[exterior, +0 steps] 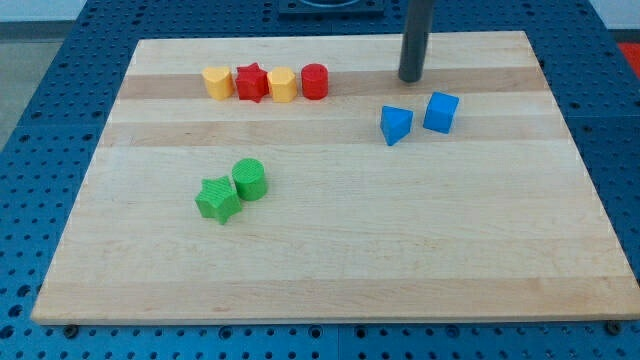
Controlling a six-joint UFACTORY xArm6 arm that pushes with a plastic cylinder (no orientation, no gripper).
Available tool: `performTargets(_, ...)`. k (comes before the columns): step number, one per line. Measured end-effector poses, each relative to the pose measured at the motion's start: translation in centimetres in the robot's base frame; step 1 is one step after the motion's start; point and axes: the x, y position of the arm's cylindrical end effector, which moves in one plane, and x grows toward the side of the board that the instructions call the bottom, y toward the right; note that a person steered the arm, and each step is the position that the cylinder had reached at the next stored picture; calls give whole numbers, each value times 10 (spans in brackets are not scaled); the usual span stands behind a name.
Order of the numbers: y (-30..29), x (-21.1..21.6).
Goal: Push blue cube slightly towards down
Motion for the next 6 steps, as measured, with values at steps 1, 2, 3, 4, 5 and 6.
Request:
performTargets(1, 16, 3)
performTargets(2, 17, 3)
performTargets(3, 22, 3)
performTargets(4, 27, 3)
performTargets(5, 30, 3)
performTargets(6, 34, 3)
